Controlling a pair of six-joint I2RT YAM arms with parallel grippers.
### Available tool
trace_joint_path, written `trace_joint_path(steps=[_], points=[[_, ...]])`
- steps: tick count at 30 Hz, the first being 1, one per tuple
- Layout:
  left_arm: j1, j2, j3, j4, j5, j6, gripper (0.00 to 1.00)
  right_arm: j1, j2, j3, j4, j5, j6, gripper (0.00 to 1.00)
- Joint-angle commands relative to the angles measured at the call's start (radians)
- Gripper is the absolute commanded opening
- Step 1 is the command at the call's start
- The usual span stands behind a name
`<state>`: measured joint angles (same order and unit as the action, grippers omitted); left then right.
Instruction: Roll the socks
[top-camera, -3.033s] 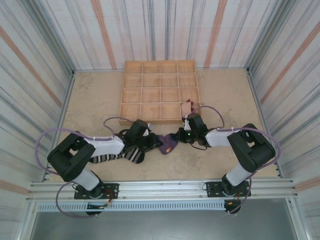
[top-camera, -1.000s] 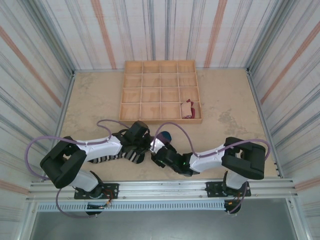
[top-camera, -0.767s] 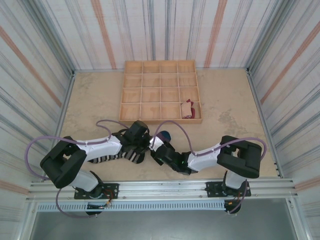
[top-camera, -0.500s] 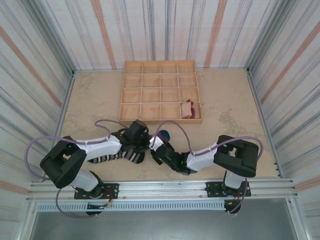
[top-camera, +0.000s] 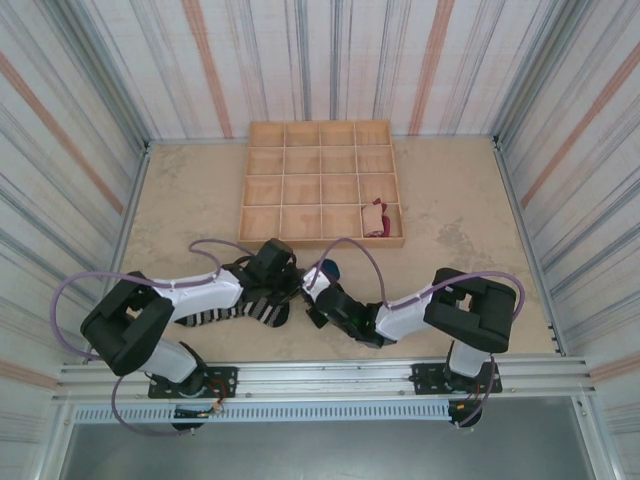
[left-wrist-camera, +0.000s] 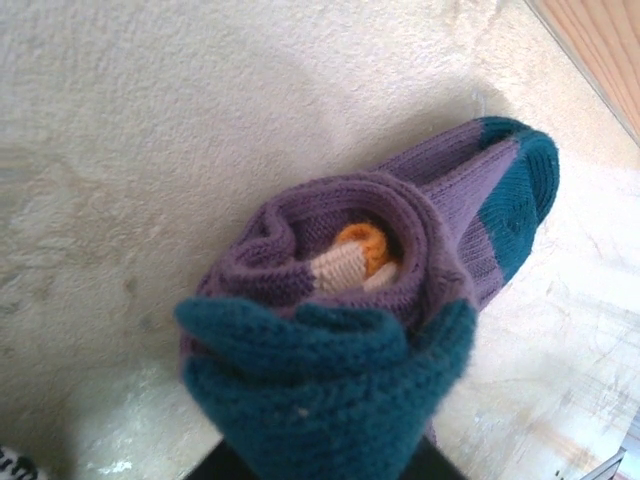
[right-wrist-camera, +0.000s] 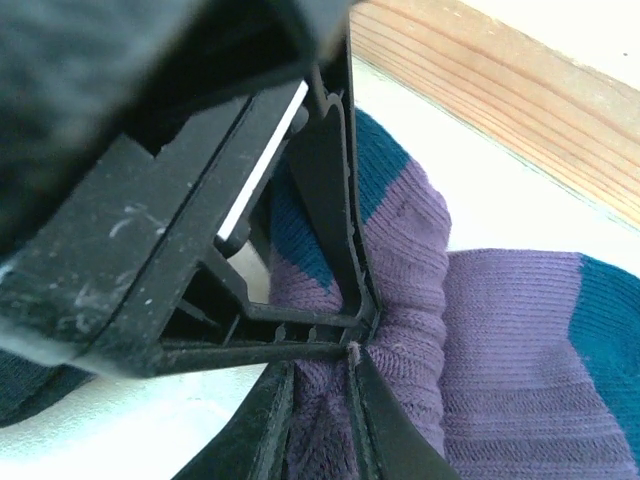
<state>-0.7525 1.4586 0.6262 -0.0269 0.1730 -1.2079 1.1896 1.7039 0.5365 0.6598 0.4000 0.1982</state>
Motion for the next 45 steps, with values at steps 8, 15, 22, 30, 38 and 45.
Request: trace_joint_path(steps=[8,15,22,30,38,45], points=[[-0.005,-0.028,0.011,-0.003,0.088,0.002,0.64,-0.151,0.08,-0.048,-0.242,-0.302,0.079,0.0],[-0.008,-0.13,-0.059,0.094,0.03,0.024,0.68,-0.315,0.085,-0.041,-0.288,-0.64,0.175,0.0],[-0.011,-0.116,-0.025,0.066,0.032,0.062,0.66,-0.426,0.092,-0.031,-0.284,-0.896,0.293,0.0],[-0.021,-0.086,-0.007,0.052,-0.03,0.087,0.63,-0.597,0.063,-0.051,-0.274,-1.125,0.444,0.0],[-0.021,0.012,0.015,0.142,-0.043,0.075,0.58,-0.696,0.175,-0.087,-0.044,-1.231,0.664,0.0],[-0.038,0.095,0.059,0.217,-0.031,0.055,0.57,-0.727,0.231,-0.109,0.033,-1.23,0.751,0.0]])
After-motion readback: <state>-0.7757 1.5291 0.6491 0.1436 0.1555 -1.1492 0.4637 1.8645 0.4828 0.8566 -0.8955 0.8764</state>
